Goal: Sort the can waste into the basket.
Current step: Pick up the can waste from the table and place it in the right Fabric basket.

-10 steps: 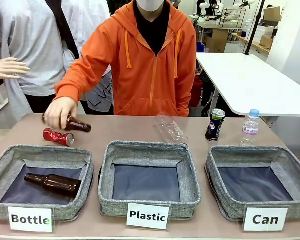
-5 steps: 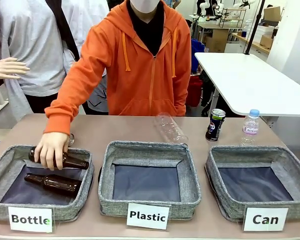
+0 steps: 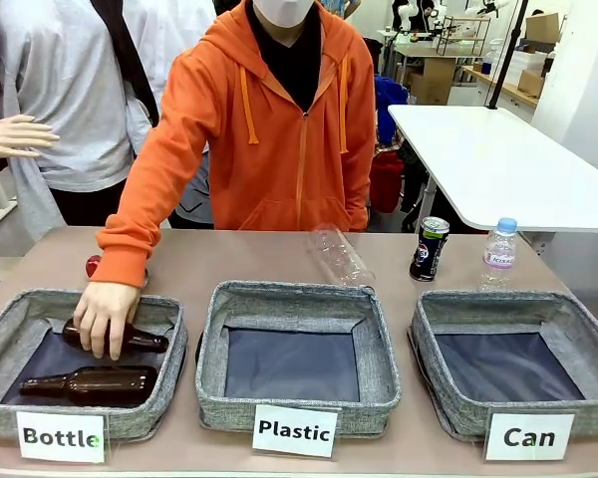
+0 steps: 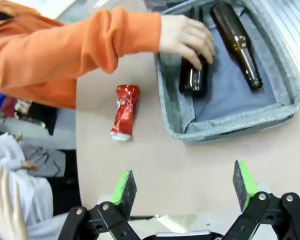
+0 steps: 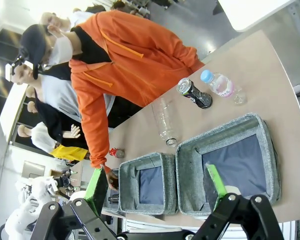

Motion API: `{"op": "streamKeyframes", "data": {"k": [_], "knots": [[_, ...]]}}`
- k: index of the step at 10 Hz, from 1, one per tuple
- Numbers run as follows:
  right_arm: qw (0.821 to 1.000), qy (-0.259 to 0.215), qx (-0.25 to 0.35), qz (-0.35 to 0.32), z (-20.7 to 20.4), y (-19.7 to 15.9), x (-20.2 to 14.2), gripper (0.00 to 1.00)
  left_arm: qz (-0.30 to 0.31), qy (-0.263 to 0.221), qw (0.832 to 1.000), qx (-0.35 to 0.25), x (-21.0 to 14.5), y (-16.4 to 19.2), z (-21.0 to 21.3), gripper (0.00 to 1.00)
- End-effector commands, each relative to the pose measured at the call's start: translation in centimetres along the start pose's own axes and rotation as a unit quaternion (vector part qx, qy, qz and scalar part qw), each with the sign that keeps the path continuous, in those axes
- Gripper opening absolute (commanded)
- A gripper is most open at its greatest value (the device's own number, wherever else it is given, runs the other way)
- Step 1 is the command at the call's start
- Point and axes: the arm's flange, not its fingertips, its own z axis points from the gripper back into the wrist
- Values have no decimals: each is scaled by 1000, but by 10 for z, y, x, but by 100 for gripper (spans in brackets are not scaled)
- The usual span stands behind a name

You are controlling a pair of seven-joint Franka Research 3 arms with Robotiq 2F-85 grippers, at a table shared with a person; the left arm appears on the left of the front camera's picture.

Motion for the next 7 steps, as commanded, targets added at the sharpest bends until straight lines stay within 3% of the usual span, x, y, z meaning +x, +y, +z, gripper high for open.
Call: {"op": "streamKeyframes", "data": {"k": [1,3,5,7], "knots": [[1000,-3,12,1,-1,2,2,100,-20,-2,1000,-12,-16,6,15,100],[1000,-3,12,1,-1,2,2,100,29,9,998,51,-25,-42,37,100],[1000,-3,12,1,-1,2,2,100,15,-7,996,85,-30,-78,32,100],[1000,-3,12,1,-1,2,2,100,-8,3,999,52,-20,-54,23,100]]}}
